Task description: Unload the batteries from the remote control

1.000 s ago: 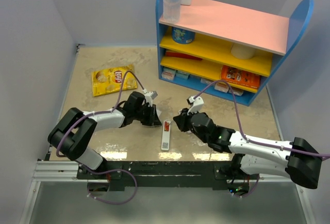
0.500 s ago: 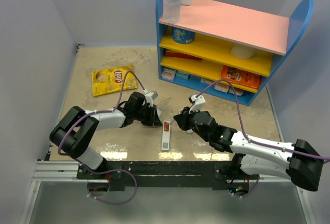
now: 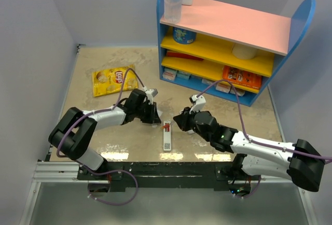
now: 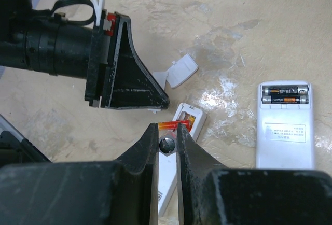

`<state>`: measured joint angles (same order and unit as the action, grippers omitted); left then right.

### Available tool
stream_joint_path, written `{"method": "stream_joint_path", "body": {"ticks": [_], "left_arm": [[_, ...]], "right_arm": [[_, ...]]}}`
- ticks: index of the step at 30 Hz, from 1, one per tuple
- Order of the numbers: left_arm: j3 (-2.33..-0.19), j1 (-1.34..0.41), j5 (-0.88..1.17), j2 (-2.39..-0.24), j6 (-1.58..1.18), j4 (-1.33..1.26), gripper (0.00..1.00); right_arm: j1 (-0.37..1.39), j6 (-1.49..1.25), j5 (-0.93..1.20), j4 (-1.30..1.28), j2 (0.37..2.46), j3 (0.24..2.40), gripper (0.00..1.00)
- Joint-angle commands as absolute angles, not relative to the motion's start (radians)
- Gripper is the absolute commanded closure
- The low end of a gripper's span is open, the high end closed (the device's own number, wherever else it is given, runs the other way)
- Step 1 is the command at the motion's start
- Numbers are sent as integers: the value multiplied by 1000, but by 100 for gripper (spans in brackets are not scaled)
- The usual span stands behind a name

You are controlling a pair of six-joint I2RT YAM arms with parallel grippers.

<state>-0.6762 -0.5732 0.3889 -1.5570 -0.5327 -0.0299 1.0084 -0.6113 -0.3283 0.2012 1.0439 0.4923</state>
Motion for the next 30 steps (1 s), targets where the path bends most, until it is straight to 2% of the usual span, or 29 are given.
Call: {"method": "stream_joint_path", "body": {"ticks": [1, 21, 30], "left_arm": [[-729, -548, 345, -1506, -486, -2, 78], [-722, -509, 304, -1457, -454, 77, 77], [-686, -529, 368, -1466, -474, 26, 77]], "right_arm": [[1005, -624, -327, 250, 1055, 529, 100], [979, -555, -310, 175, 1114, 649, 100], [979, -339, -171, 95, 1123, 702, 100]]}}
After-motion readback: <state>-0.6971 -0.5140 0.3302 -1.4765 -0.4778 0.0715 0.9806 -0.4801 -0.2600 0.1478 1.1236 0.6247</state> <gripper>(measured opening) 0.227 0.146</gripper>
